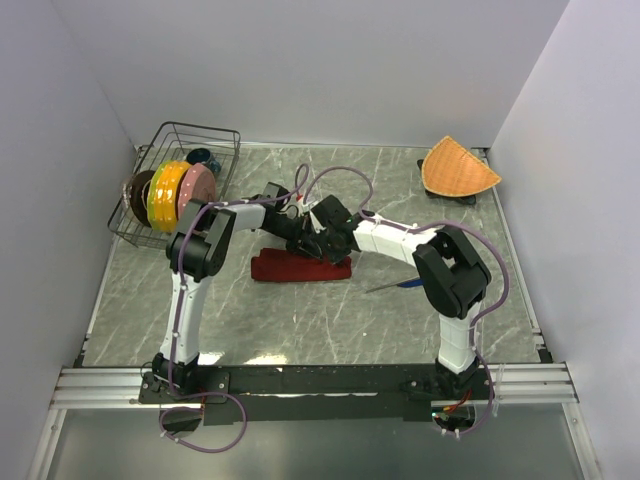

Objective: Fold the napkin into a case and place the utensils inside
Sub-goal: Insert the top corner of the smaller rectangle folded napkin into the folded napkin.

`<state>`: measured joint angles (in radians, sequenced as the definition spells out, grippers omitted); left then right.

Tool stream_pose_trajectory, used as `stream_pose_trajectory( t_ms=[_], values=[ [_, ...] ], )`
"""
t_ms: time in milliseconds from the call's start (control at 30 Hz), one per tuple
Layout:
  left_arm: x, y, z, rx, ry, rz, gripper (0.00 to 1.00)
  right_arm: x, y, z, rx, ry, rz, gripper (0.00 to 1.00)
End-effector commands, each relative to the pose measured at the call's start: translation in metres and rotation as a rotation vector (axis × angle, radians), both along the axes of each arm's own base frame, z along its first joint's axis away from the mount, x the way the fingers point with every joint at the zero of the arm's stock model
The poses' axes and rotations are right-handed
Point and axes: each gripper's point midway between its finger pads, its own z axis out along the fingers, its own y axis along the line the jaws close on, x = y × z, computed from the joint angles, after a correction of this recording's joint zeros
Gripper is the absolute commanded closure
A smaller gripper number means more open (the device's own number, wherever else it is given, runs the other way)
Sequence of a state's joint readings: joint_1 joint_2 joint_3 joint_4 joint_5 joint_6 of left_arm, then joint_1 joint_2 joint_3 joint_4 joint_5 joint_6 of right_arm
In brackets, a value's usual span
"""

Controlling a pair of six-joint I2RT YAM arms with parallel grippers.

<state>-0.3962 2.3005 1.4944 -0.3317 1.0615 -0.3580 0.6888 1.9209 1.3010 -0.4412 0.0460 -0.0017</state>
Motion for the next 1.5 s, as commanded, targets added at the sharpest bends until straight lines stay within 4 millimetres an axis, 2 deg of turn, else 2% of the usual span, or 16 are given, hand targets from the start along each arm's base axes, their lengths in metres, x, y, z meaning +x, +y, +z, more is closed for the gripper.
stream_pose_trajectory(
  t_ms=[0, 100, 133, 233, 333, 500, 600, 767, 967, 1100, 1133, 1233, 1300, 1400, 1467],
  values=[
    [0.007, 0.005, 0.013, 0.014, -0.089, 0.018, 0.98, 0.006, -0.02, -0.005, -0.075, -0.054, -0.03, 1.0],
    [0.005, -0.001, 0.034, -0.034, -0.125, -0.006, 0.89, 0.005, -0.021, -0.004, -0.064, -0.072, -0.029, 1.0],
    [0.004, -0.003, 0.038, -0.043, -0.133, -0.012, 0.81, 0.006, -0.021, 0.0, -0.052, -0.088, -0.034, 1.0],
    [-0.001, -0.007, 0.038, -0.048, -0.126, -0.031, 0.67, 0.009, -0.019, 0.007, -0.026, -0.115, -0.042, 1.0],
    [0.0, -0.006, 0.031, -0.024, -0.128, -0.02, 0.58, 0.012, -0.018, 0.015, -0.002, -0.141, -0.059, 1.0],
    [-0.004, -0.002, 0.019, 0.01, -0.117, -0.032, 0.54, 0.009, -0.017, 0.02, 0.023, -0.141, -0.054, 1.0],
    [-0.006, -0.004, 0.019, 0.001, -0.121, -0.051, 0.53, 0.009, -0.015, 0.021, 0.035, -0.135, -0.048, 1.0],
    [-0.014, -0.013, 0.025, -0.013, -0.142, -0.093, 0.57, 0.009, -0.012, 0.022, 0.065, -0.116, -0.071, 1.0],
    [-0.012, -0.016, 0.027, -0.015, -0.135, -0.082, 0.66, 0.011, -0.013, 0.026, 0.11, -0.107, -0.09, 1.0],
    [-0.01, -0.018, 0.033, -0.03, -0.144, -0.079, 0.81, 0.011, -0.01, 0.03, 0.144, -0.103, -0.084, 1.0],
    [-0.009, -0.019, 0.035, -0.036, -0.149, -0.078, 0.89, 0.01, -0.009, 0.031, 0.151, -0.101, -0.08, 1.0],
    [-0.005, -0.023, 0.043, -0.056, -0.162, -0.07, 0.98, 0.008, -0.004, 0.034, 0.178, -0.096, -0.052, 1.0],
    [-0.004, -0.024, 0.041, -0.057, -0.163, -0.069, 0.99, 0.007, -0.003, 0.034, 0.18, -0.089, -0.052, 1.0],
    [-0.004, -0.024, 0.035, -0.055, -0.163, -0.079, 0.99, 0.006, -0.001, 0.037, 0.192, -0.092, -0.042, 0.95],
    [-0.005, -0.023, 0.031, -0.046, -0.176, -0.083, 0.99, 0.006, -0.001, 0.037, 0.193, -0.087, -0.041, 0.83]
  ],
)
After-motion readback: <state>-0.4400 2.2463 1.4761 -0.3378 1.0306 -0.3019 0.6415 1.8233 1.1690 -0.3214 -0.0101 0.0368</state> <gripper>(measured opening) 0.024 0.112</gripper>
